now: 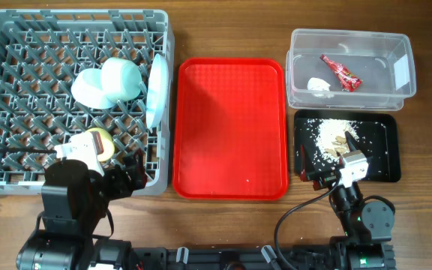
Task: Sort waste into correct bins and load items into the dishwasher rack
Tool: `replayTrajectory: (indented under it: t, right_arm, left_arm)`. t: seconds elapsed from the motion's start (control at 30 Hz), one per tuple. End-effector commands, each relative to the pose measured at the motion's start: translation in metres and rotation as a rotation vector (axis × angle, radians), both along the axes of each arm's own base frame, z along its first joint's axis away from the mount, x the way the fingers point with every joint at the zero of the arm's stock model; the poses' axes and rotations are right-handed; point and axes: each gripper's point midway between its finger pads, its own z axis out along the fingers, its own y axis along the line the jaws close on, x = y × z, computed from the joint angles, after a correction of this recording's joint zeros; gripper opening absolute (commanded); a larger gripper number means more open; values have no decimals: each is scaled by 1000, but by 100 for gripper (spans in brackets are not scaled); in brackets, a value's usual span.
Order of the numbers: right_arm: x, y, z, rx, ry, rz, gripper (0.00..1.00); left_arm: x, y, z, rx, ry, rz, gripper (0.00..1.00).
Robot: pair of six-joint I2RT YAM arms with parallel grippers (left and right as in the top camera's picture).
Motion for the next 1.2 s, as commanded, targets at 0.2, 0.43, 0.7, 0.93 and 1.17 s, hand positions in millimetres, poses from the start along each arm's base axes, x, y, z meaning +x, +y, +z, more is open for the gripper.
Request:
replayTrajectory:
  t: [0.2, 0.43, 0.7, 0.93, 1.17]
  right_arm:
    - [-1, 2, 3, -12, -16, 15, 100]
    - [-1, 2, 3, -12, -16, 15, 100]
    - [-1, 2, 3, -12, -16, 15, 100]
    - [-1, 2, 3, -12, -16, 15, 100]
    - [-1, 2, 3, -12, -16, 15, 100]
  left_arm:
    - [24, -2, -31, -64, -477, -26, 100]
    - [40, 6, -42, 34, -722, -34, 100]
    - [40, 5, -62, 39, -640, -39, 100]
    - [40, 5, -62, 39, -640, -39, 100]
    - [40, 5, -62, 39, -640, -39, 100]
